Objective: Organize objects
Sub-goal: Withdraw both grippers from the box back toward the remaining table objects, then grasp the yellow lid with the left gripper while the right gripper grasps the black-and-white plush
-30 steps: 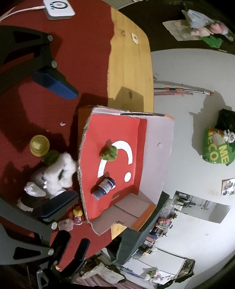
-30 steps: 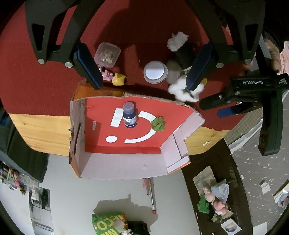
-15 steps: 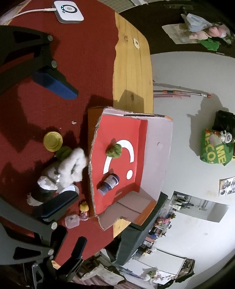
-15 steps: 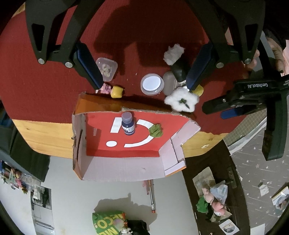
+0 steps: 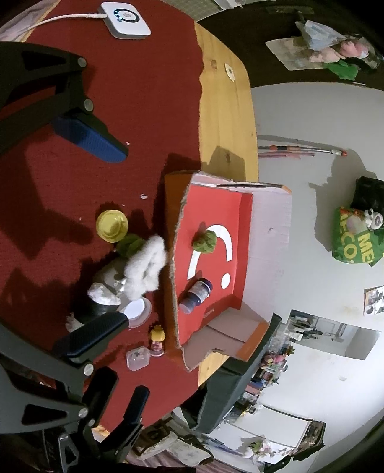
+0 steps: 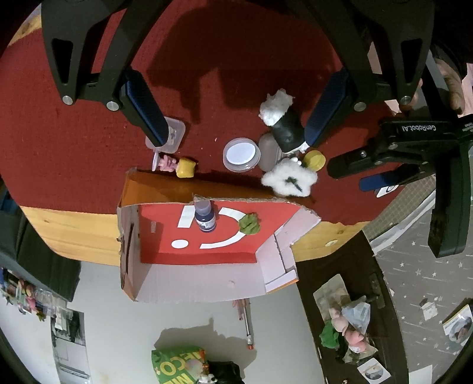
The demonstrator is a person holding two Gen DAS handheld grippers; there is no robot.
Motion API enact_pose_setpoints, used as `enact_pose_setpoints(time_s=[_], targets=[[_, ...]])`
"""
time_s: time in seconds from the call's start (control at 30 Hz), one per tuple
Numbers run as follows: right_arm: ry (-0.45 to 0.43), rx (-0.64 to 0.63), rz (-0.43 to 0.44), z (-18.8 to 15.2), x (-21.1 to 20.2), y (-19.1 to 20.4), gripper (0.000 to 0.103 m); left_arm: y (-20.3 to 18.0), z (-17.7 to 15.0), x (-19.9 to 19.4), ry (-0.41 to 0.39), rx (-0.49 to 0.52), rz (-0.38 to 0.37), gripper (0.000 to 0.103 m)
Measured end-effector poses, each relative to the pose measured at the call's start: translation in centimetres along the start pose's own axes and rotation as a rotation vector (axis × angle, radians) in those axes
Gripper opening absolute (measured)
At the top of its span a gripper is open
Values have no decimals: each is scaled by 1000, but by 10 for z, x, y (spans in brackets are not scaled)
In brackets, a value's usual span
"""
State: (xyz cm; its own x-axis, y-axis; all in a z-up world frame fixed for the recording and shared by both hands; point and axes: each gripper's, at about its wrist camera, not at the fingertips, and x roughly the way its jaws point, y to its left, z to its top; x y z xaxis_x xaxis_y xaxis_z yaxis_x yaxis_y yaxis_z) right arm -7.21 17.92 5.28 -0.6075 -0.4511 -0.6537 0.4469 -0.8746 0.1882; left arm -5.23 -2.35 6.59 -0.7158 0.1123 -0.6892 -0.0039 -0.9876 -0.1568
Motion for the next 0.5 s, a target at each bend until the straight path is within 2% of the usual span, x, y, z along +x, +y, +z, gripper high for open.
enact_pose_setpoints(time_s=[0.5], targets=[[47, -39, 8, -18, 4, 15, 94, 5, -20, 4, 38, 6, 6, 103]])
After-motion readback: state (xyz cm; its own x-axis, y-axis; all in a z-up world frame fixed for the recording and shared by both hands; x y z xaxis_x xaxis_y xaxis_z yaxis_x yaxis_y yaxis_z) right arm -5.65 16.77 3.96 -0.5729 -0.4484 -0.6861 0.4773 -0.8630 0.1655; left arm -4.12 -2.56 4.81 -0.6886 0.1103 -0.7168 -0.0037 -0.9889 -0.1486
